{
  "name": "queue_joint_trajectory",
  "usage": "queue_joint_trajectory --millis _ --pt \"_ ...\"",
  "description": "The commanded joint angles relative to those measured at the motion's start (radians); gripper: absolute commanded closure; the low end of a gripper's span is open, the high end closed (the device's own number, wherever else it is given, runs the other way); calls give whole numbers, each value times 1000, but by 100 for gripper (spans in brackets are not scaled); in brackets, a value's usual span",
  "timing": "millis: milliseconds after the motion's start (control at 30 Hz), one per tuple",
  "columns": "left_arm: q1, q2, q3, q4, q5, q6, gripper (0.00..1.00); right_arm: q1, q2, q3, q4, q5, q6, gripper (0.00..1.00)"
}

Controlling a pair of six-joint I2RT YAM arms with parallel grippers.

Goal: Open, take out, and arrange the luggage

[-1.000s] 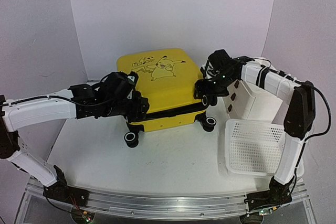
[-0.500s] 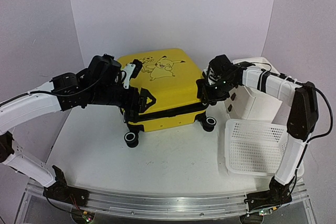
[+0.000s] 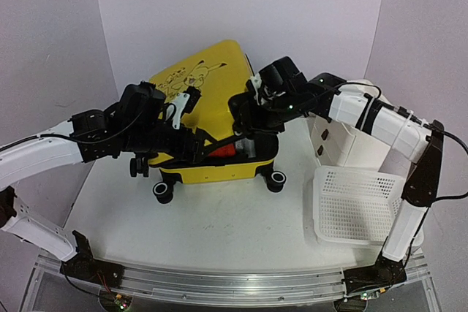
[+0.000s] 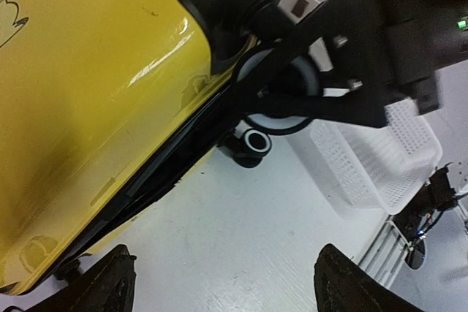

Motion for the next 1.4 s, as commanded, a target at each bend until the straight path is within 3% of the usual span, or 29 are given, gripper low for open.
queue_joint_trajectory --millis 0,167,367,433,500,600,667,833,900,1000,1067,1100,1200,1367 --pt "1 -155 -52 -8 -247 78 14 109 41 195 243 -176 -41 89" --pt "2 -287 -151 -5 -430 253 9 126 70 249 346 -145 110 90" --pt "1 -255 -188 47 -684 299 1 163 220 456 431 -287 170 94" --pt "3 -250 -186 80 -681 307 1 179 257 523 450 -312 172 93" --pt "12 -255 -144 15 -646 219 1 194 278 550 466 -306 176 92" --pt "18 -327 -159 44 -353 215 1 204 290 558 492 -295 182 86" --pt "20 -349 -159 57 -271 208 2 207 302 563 507 -300 192 83" --pt "20 -368 -172 -50 -522 25 16 230 372 643 540 -343 232 79" --pt "21 -450 -258 19 -479 -3 14 238 408 687 547 -353 243 76" --pt "20 -557 -314 86 -326 84 1 241 448 719 549 -356 218 73" --pt "20 -609 -298 38 -290 101 1 242 458 714 550 -356 180 66" --pt "21 -631 -288 7 -296 99 0 241 461 712 552 -362 170 57" --pt "21 -668 -261 -81 -374 57 1 243 456 724 556 -403 147 30" --pt "21 -625 -206 -158 -509 8 1 247 348 647 548 -424 148 4"
